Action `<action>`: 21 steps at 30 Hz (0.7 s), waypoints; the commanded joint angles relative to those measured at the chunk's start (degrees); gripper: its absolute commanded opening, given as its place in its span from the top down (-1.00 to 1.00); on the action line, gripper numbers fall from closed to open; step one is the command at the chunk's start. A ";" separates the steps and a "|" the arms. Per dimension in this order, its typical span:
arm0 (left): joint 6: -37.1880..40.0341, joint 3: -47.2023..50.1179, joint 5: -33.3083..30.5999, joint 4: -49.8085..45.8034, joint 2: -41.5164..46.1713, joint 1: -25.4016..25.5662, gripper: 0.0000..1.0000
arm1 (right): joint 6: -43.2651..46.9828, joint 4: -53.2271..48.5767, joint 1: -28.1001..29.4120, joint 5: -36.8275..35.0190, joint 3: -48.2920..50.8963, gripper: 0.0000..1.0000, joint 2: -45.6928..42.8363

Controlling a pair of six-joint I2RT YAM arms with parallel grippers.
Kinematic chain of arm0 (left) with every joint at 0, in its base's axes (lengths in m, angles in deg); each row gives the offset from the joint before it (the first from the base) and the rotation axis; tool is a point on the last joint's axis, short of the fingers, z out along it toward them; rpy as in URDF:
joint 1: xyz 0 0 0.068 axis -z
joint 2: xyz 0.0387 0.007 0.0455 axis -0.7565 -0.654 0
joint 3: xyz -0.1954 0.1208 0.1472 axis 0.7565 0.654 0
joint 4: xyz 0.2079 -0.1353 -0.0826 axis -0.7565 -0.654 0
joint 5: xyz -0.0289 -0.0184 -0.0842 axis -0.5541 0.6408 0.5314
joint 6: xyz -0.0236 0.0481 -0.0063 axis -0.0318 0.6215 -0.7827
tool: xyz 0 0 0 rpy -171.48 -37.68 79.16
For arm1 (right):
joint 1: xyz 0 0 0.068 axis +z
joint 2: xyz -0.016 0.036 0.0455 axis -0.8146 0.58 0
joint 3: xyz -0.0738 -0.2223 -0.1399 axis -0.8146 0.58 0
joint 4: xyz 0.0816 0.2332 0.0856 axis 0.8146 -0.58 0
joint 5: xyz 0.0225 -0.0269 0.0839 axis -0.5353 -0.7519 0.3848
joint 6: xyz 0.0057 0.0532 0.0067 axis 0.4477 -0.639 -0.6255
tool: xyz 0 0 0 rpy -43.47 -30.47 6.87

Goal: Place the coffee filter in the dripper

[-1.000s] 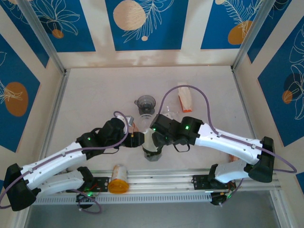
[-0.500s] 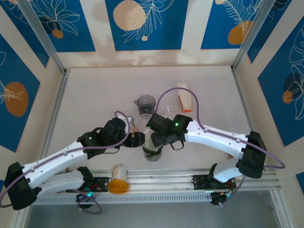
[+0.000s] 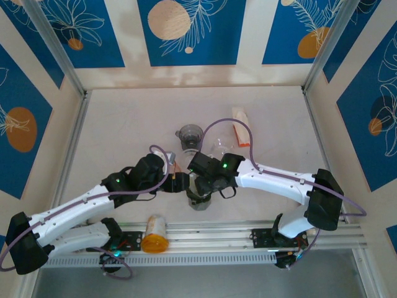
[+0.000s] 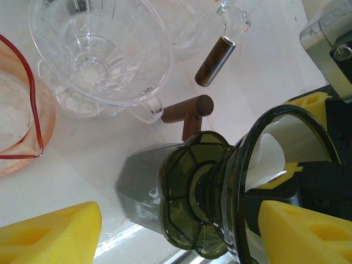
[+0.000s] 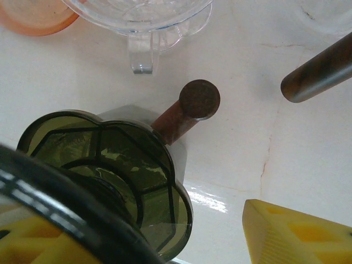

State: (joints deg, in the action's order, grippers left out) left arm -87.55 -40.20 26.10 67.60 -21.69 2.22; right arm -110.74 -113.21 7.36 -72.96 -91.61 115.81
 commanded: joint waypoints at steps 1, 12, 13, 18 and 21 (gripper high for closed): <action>-0.73 -1.60 0.71 1.02 1.23 -0.50 -0.53 | -1.03 -1.47 0.57 -1.85 1.06 -0.29 0.15; -1.35 -1.15 0.34 0.71 1.73 -0.56 -0.54 | -2.48 -2.61 1.41 -5.09 -1.33 -0.33 -10.17; -1.30 -1.17 0.34 0.72 1.81 -0.54 -0.55 | -2.74 -2.81 1.45 -5.22 -1.16 -0.33 -11.18; -1.68 -1.46 0.43 1.02 2.51 -0.52 -0.67 | -4.63 -3.70 1.43 -5.16 0.37 -0.28 -14.91; -1.87 -1.68 0.60 1.27 2.95 -0.55 -0.69 | -5.10 -3.47 1.32 -4.67 1.65 -0.22 -15.63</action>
State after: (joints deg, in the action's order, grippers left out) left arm -88.81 -40.20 26.10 67.62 -19.72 2.22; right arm -113.97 -115.31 8.45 -76.96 -91.55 100.84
